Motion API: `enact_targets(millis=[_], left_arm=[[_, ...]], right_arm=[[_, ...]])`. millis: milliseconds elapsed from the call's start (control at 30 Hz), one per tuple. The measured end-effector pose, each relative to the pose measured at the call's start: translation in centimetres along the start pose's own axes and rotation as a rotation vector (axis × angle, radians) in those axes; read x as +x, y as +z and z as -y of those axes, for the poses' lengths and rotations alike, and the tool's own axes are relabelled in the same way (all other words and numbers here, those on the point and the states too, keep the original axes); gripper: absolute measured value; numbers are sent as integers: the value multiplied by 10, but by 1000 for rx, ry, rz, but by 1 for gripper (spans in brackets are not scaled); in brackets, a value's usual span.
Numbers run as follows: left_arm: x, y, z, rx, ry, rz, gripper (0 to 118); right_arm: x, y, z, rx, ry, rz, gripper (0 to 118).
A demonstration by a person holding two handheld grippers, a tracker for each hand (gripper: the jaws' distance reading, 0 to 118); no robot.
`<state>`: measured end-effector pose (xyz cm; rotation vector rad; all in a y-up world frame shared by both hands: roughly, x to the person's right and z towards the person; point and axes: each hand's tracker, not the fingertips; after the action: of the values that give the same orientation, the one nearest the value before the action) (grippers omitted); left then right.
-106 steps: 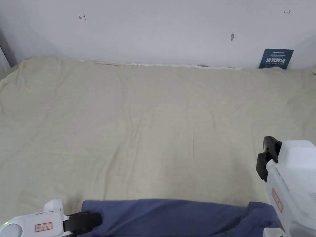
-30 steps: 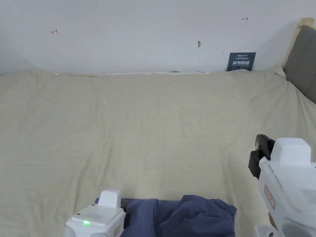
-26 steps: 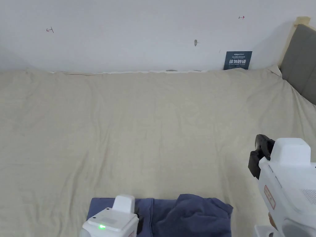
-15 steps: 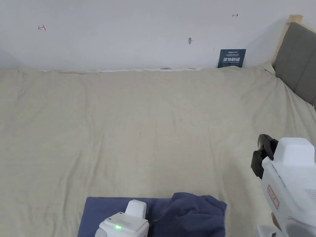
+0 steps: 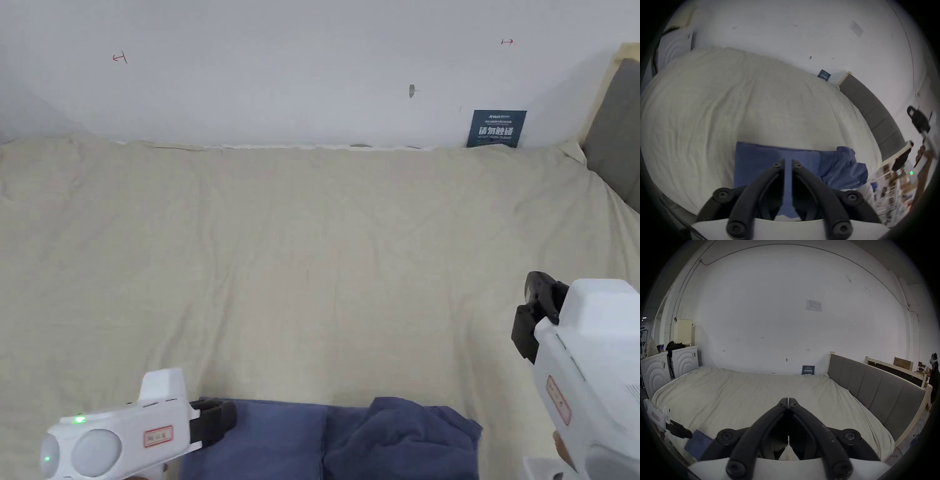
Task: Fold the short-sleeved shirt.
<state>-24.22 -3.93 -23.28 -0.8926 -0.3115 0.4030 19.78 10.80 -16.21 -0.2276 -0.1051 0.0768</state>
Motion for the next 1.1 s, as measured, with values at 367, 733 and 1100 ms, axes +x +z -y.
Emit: enact_targets(millis=[367,733,1100], left_arm=[[-85,-32,7,-110,293,153,108],[-44,-35,22,-160,225,127,13],[-75,25,-6,-40,105,-20,10]], right_arm=[[-15,-9,3,-36,20,-18,1],[-15,-14,7,-62,29,-9,1],[-19,-14,-3,-26,18,-45,1]])
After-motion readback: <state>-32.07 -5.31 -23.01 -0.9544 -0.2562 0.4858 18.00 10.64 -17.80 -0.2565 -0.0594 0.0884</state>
